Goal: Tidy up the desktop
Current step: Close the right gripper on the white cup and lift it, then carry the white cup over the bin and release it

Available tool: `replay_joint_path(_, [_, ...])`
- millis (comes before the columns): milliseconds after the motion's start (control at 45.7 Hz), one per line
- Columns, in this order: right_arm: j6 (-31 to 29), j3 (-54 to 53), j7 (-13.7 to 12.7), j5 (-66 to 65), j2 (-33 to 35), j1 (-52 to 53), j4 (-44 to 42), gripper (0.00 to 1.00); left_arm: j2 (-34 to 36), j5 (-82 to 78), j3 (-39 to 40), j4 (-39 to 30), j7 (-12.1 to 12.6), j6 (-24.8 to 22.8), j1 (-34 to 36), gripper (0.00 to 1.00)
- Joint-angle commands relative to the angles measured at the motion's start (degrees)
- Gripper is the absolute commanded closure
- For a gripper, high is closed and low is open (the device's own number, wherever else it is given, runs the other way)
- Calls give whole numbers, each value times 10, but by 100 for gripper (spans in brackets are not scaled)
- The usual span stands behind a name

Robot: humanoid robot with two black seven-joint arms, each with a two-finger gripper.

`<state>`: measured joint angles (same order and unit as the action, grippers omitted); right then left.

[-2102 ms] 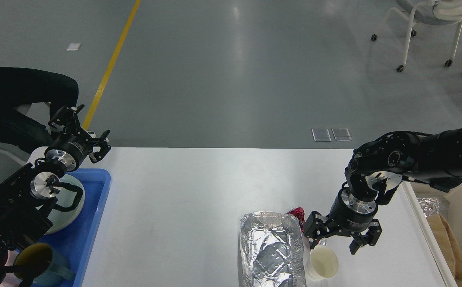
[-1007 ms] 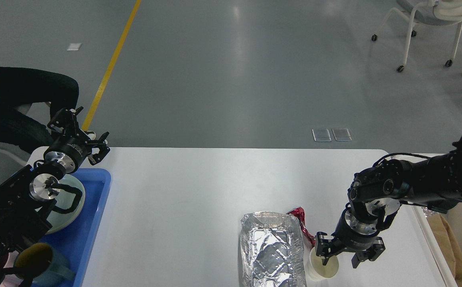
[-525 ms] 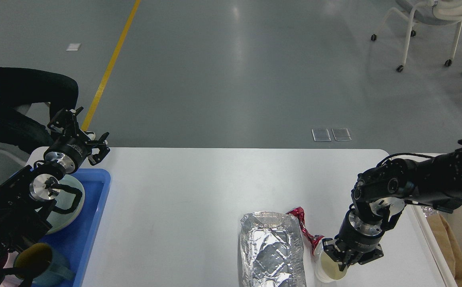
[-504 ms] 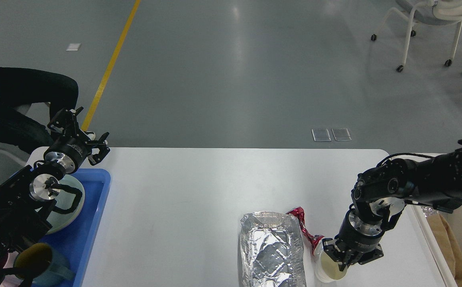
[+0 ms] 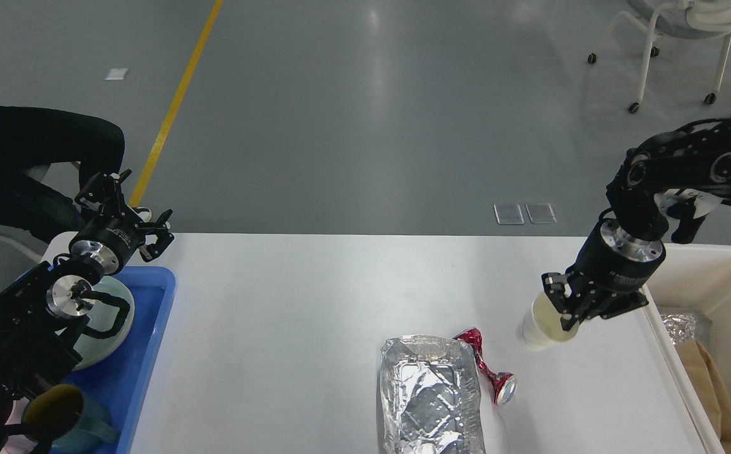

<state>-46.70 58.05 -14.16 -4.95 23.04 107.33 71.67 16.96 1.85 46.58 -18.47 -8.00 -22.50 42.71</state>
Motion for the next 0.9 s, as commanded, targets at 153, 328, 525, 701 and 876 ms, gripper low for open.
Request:
replay_joint_path(153, [6, 16, 3, 75, 52, 149, -28, 100, 0, 0, 0, 0, 0, 0, 0, 3])
replay_joint_path(328, [7, 35, 3, 83, 65, 198, -35, 100, 0, 0, 0, -1, 0, 0, 0, 3])
replay_joint_path(525, [22, 38, 2, 83, 101, 138, -90, 100, 0, 0, -1, 0, 0, 0, 1, 3])
replay_joint_path(701, [127, 22, 1, 83, 156, -20, -182, 100, 0, 0, -1, -1, 0, 0, 0, 3])
replay_joint_path(876, [235, 8, 1, 92, 167, -186, -267, 100, 0, 0, -1, 0, 0, 0, 0, 3])
